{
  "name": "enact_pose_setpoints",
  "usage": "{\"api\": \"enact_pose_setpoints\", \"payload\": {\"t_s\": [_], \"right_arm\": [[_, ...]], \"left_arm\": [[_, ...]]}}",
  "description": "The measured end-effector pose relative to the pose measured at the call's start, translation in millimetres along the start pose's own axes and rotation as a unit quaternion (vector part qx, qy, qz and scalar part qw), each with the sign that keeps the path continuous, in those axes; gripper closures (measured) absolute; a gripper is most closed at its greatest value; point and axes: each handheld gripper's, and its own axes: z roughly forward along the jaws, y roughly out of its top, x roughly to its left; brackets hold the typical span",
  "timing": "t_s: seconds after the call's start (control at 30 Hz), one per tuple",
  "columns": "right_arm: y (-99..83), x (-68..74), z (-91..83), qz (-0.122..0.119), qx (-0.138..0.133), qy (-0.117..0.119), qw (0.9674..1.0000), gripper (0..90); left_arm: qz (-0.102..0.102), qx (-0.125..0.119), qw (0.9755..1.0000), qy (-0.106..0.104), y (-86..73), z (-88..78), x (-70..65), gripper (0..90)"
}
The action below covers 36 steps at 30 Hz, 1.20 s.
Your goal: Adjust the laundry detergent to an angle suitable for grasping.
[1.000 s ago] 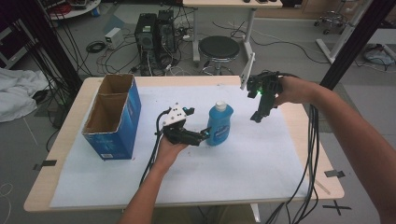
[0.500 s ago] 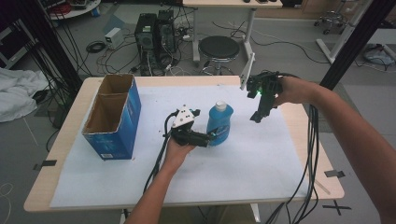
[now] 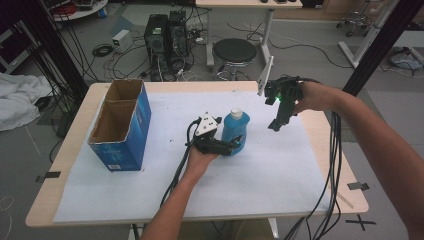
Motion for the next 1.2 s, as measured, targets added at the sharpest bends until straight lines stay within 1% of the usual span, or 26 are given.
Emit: {"api": "enact_pose_setpoints", "payload": {"t_s": [0.1, 0.13, 0.2, 0.37, 0.53, 0.57, 0.6, 0.63, 0.7, 0.83, 0.97, 1.1, 1.13, 1.2], "right_arm": [[0.3, 0.1, 0.0, 0.001, 0.000, 0.000, 1.0000, 2.7], [0.3, 0.1, 0.0, 0.001, 0.000, 0.001, 1.0000, 2.7], [0.3, -0.2, -0.3, 0.001, -0.001, 0.000, 1.0000, 2.7], [-0.4, -0.9, -0.1, 0.005, -0.002, 0.000, 1.0000, 2.7], [0.3, -2.1, 0.6, 0.004, -0.003, 0.001, 1.0000, 2.7], [0.5, -2.0, 0.7, 0.004, -0.003, 0.001, 1.0000, 2.7], [0.7, -2.0, 0.7, 0.004, -0.002, 0.001, 1.0000, 2.7], [0.8, -2.5, 0.9, 0.002, -0.002, 0.000, 1.0000, 2.7], [1.0, -2.6, 1.0, 0.001, -0.002, 0.001, 1.0000, 2.7], [0.7, -2.5, 0.7, 0.003, -0.002, -0.001, 1.0000, 2.7], [0.7, -2.5, 0.8, 0.003, -0.003, -0.001, 1.0000, 2.7], [1.2, -2.3, 1.1, 0.005, -0.005, -0.002, 1.0000, 2.7], [1.1, -2.5, 1.0, 0.004, -0.005, -0.002, 1.0000, 2.7], [0.9, -2.7, 0.8, 0.005, -0.006, -0.003, 1.0000, 2.7]], "left_arm": [[-0.008, -0.001, 1.0000, -0.003, -2.5, 5.8, 1.0, 4.0], [-0.011, -0.001, 0.9999, -0.007, -3.5, 7.4, 1.9, 4.0], [-0.016, -0.002, 0.9999, -0.007, -4.9, 9.6, 2.2, 4.0], [-0.012, 0.002, 0.9999, -0.003, -6.3, 12.7, 2.9, 3.9], [-0.013, 0.001, 0.9999, 0.001, -5.9, 14.3, 3.5, 4.1], [-0.013, 0.001, 0.9999, -0.003, -6.1, 14.0, 4.0, 5.6], [-0.014, -0.003, 0.9999, -0.007, -6.1, 13.9, 4.6, 9.7], [-0.017, -0.006, 0.9998, -0.006, -6.0, 14.1, 4.4, 12.1], [-0.018, -0.008, 0.9998, -0.007, -5.9, 14.2, 4.7, 12.5], [-0.013, -0.002, 0.9999, -0.006, -6.3, 14.4, 4.1, 13.6], [-0.009, -0.009, 0.9999, -0.003, -5.3, 14.5, 2.5, 18.1], [-0.011, -0.007, 0.9999, -0.005, -6.2, 15.6, 1.8, 20.0], [-0.008, -0.005, 0.9999, -0.005, -6.1, 15.5, 1.8, 21.3], [-0.008, -0.009, 0.9999, -0.005, -5.8, 15.5, 1.2, 23.8]]}}
